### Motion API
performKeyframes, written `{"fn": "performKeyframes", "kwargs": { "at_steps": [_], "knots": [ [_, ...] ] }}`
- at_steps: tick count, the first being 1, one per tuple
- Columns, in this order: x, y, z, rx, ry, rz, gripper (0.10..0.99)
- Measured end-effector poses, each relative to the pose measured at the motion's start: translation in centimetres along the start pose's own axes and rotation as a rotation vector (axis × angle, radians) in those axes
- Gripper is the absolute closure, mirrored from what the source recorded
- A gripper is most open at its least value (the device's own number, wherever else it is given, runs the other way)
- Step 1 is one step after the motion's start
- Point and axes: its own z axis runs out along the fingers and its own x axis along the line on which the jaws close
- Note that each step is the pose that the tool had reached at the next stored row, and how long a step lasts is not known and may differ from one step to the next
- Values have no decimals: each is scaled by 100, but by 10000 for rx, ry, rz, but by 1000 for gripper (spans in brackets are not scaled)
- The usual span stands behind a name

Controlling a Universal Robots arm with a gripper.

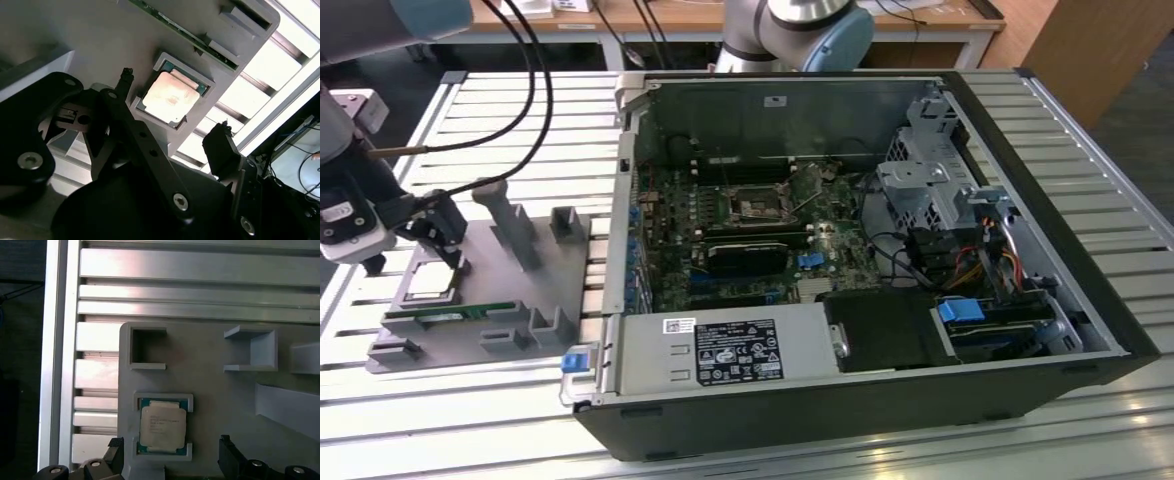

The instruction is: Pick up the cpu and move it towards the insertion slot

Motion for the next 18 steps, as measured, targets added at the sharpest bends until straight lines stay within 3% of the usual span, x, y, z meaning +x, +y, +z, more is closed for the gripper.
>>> {"fn": "performKeyframes", "kwargs": {
  "at_steps": [8,9,10,18],
  "knots": [
    [18,3,160,-1,-1,0,263],
    [18,4,178,-1,-1,0,333],
    [19,4,195,-1,-1,0,333],
    [36,42,265,-1,-2,49,333]
  ]
}}
